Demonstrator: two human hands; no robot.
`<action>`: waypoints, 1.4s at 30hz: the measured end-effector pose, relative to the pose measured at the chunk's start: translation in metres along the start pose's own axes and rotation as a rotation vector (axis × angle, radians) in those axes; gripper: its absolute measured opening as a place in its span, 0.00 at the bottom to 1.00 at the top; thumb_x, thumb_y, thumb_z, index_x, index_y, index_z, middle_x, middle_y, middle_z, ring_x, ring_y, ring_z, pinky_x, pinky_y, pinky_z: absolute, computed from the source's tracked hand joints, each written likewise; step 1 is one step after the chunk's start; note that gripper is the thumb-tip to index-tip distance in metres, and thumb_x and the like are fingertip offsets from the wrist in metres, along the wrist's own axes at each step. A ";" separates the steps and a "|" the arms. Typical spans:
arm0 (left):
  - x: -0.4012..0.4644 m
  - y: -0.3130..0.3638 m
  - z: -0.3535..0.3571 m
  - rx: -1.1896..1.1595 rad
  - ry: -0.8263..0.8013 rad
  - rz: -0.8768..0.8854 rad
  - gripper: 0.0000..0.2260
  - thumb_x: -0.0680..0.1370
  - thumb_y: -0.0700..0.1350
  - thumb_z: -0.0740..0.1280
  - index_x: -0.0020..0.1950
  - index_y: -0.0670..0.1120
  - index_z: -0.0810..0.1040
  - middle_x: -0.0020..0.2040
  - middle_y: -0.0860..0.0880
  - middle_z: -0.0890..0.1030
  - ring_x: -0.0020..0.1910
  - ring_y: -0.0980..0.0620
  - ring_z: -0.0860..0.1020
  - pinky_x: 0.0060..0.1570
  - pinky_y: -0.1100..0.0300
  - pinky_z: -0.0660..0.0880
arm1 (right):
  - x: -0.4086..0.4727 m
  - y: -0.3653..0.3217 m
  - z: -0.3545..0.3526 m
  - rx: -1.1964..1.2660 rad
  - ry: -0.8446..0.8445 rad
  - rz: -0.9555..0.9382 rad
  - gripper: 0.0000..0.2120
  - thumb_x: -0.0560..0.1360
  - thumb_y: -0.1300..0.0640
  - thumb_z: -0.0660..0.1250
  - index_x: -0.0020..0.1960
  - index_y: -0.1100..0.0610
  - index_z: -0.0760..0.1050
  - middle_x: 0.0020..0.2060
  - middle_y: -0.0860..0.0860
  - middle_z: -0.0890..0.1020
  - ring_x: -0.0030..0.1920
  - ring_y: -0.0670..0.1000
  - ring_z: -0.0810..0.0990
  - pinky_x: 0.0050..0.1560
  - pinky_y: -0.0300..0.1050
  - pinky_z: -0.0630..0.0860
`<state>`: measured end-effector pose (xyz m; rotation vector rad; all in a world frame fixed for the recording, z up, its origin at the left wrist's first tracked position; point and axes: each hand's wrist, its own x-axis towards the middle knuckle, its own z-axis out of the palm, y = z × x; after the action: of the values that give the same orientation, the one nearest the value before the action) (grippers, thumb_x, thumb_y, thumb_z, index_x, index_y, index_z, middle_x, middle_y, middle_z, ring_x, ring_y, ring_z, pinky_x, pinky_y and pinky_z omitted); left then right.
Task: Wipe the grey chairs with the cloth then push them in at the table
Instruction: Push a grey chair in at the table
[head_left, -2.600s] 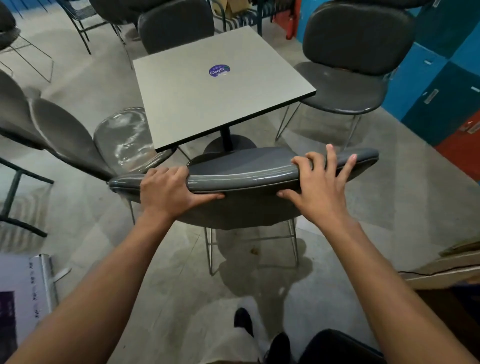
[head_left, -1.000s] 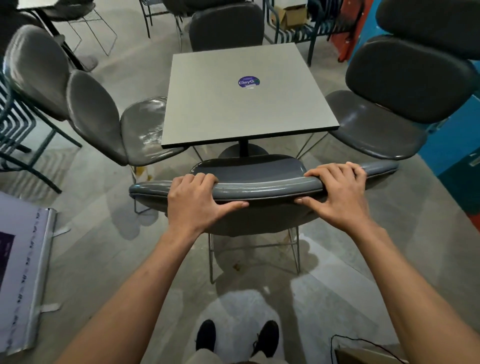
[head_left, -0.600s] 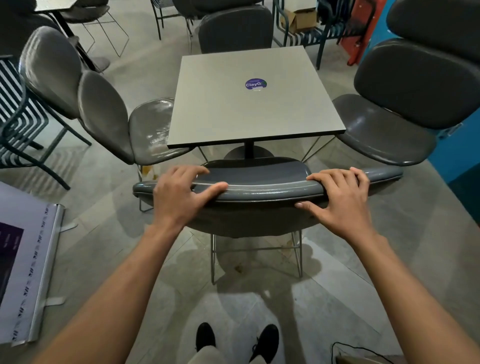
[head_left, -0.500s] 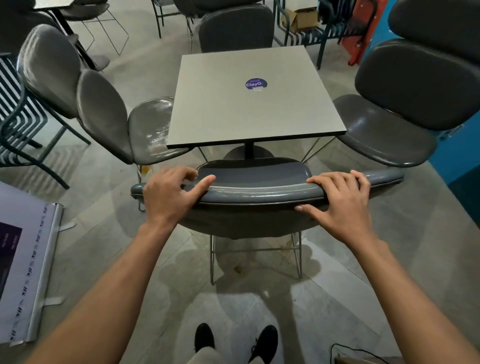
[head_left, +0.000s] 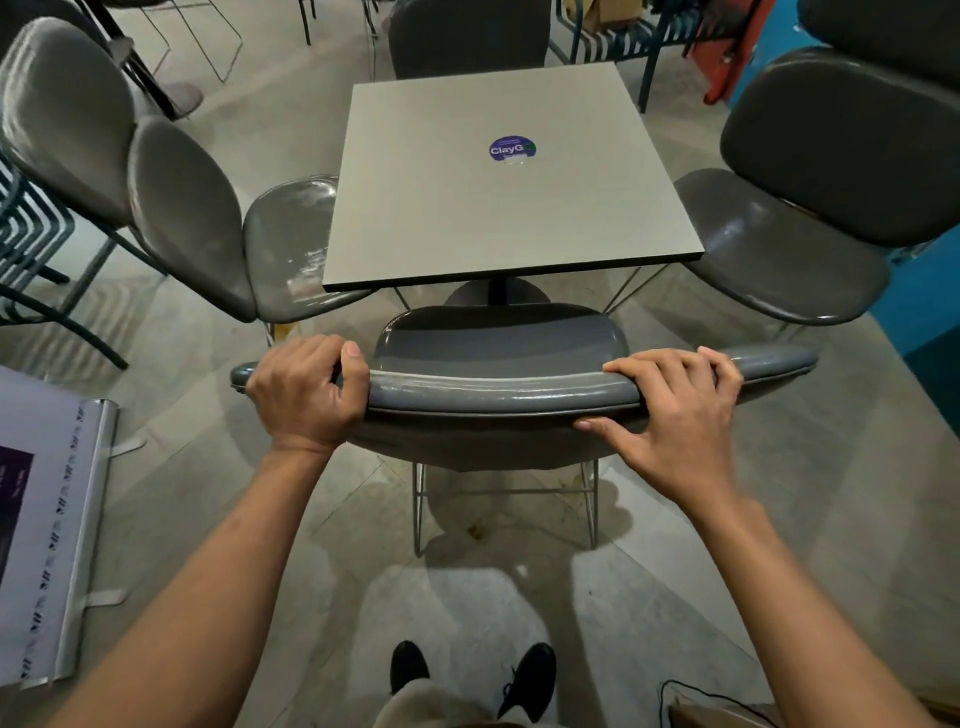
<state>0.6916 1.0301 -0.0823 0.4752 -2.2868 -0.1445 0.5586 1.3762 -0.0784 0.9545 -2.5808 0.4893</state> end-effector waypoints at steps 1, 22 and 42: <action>0.000 0.000 0.001 0.003 -0.003 -0.003 0.21 0.82 0.51 0.56 0.35 0.44 0.78 0.31 0.47 0.75 0.30 0.47 0.71 0.33 0.54 0.62 | 0.000 0.000 -0.001 0.001 0.000 0.002 0.29 0.72 0.29 0.66 0.61 0.49 0.78 0.56 0.48 0.80 0.61 0.53 0.74 0.70 0.59 0.61; -0.052 0.009 -0.078 -0.128 -0.371 -0.188 0.22 0.83 0.58 0.59 0.76 0.55 0.71 0.78 0.54 0.70 0.81 0.50 0.58 0.78 0.43 0.58 | 0.008 -0.066 -0.049 0.221 -0.354 0.207 0.29 0.73 0.32 0.66 0.70 0.41 0.69 0.68 0.46 0.71 0.74 0.51 0.65 0.78 0.67 0.40; -0.107 -0.131 -0.198 -0.276 -0.410 -0.435 0.22 0.82 0.56 0.65 0.77 0.59 0.69 0.79 0.59 0.64 0.78 0.55 0.64 0.70 0.50 0.70 | 0.010 -0.354 0.006 0.665 -0.495 -0.016 0.27 0.77 0.39 0.67 0.74 0.38 0.65 0.69 0.38 0.66 0.71 0.44 0.65 0.72 0.57 0.70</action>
<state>0.9400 0.9586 -0.0514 0.8517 -2.4651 -0.8290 0.7876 1.1154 -0.0090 1.4552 -2.8791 1.3034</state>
